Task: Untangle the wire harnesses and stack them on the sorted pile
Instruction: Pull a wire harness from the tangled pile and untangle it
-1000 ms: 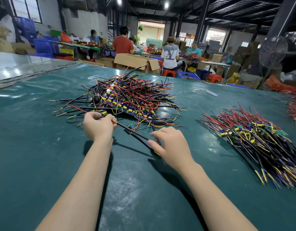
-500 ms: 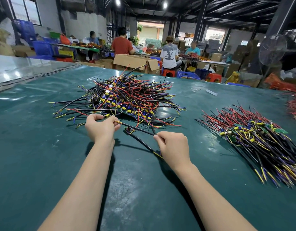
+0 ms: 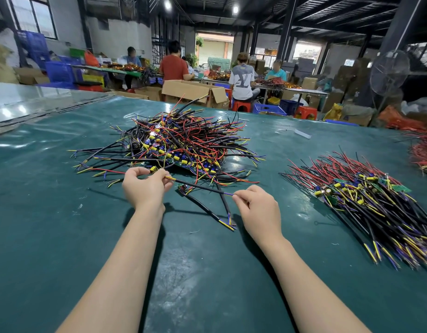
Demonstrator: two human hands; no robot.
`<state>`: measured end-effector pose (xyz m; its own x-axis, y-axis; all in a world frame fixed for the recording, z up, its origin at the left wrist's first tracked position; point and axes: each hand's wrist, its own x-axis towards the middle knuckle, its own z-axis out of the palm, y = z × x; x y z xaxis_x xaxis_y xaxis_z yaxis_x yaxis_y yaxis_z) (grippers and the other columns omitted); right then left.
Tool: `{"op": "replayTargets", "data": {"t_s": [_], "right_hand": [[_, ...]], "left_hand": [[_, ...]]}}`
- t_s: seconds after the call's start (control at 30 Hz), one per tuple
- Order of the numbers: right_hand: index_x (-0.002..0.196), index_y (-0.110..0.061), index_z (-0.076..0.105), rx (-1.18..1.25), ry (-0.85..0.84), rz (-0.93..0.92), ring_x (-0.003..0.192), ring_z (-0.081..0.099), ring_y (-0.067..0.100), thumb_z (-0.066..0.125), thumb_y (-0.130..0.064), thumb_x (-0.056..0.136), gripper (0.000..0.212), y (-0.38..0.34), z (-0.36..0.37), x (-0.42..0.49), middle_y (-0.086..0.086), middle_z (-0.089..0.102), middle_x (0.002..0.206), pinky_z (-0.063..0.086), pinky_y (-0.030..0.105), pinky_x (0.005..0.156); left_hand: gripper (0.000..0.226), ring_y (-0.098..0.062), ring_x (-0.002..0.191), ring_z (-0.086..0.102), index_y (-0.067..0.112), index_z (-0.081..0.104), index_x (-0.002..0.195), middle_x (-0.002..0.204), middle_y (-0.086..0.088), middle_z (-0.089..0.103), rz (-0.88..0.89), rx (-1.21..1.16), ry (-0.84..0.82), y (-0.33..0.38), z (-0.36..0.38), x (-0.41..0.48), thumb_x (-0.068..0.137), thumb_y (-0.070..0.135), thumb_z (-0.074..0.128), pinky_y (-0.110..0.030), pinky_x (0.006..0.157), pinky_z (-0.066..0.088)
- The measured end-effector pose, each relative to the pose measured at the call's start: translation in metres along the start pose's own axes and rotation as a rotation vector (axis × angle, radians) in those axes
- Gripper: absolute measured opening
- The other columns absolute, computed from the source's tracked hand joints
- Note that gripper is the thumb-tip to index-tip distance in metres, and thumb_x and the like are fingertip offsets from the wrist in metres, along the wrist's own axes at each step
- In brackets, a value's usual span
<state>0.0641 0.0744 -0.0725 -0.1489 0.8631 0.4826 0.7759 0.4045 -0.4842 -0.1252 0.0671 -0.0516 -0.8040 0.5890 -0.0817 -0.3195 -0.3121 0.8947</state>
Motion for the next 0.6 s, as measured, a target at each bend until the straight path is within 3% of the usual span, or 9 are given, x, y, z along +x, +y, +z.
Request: {"op": "replayTargets", "data": {"t_s": [0.1, 0.27, 0.43, 0.53, 0.6], "right_hand": [[0.082, -0.011, 0.072, -0.036, 0.093, 0.074, 0.07, 0.043, 0.024, 0.057, -0.027, 0.089, 0.023, -0.003, 0.002, 0.002, -0.001, 0.036, 0.08, 0.03, 0.028, 0.058], [0.087, -0.013, 0.074, -0.038, 0.075, 0.21, 0.075, 0.047, 0.027, 0.055, -0.025, 0.09, 0.023, -0.004, 0.004, 0.007, -0.001, 0.036, 0.078, 0.029, 0.029, 0.063], [0.079, -0.01, 0.077, 0.284, -0.12, -0.029, 0.058, 0.039, 0.01, 0.068, -0.01, 0.08, 0.009, -0.001, -0.002, 0.005, -0.006, 0.035, 0.061, 0.029, 0.026, 0.059], [0.077, -0.007, 0.077, 0.34, -0.161, -0.045, 0.053, 0.039, 0.003, 0.072, -0.007, 0.075, 0.005, 0.004, -0.008, 0.007, -0.007, 0.038, 0.059, 0.029, 0.013, 0.053], [0.076, -0.007, 0.077, 0.331, -0.152, -0.01, 0.053, 0.041, 0.002, 0.073, -0.007, 0.074, 0.005, 0.003, -0.008, 0.009, -0.008, 0.043, 0.057, 0.031, 0.012, 0.053]], "left_hand": [[0.037, -0.02, 0.057, 0.06, 0.017, 0.038, 0.072, 0.069, -0.013, 0.058, 0.013, -0.009, 0.004, -0.002, 0.002, -0.003, 0.076, -0.011, 0.061, -0.019, 0.046, 0.053], [0.039, -0.015, 0.051, 0.059, 0.018, 0.038, 0.071, 0.07, -0.011, 0.053, 0.053, -0.052, 0.013, -0.003, 0.008, -0.01, 0.075, -0.01, 0.064, -0.017, 0.046, 0.051], [0.039, -0.018, 0.057, 0.059, 0.017, 0.036, 0.072, 0.069, -0.011, 0.056, 0.005, -0.114, 0.065, 0.004, -0.003, 0.002, 0.076, -0.013, 0.061, -0.017, 0.044, 0.051], [0.039, -0.018, 0.059, 0.06, 0.018, 0.036, 0.072, 0.071, -0.012, 0.057, 0.006, -0.072, 0.054, 0.003, -0.003, 0.001, 0.076, -0.011, 0.061, -0.019, 0.048, 0.054], [0.038, -0.018, 0.06, 0.06, 0.018, 0.037, 0.072, 0.073, -0.012, 0.056, 0.023, -0.047, 0.055, 0.002, -0.002, 0.001, 0.076, -0.01, 0.062, -0.021, 0.051, 0.056]]}}
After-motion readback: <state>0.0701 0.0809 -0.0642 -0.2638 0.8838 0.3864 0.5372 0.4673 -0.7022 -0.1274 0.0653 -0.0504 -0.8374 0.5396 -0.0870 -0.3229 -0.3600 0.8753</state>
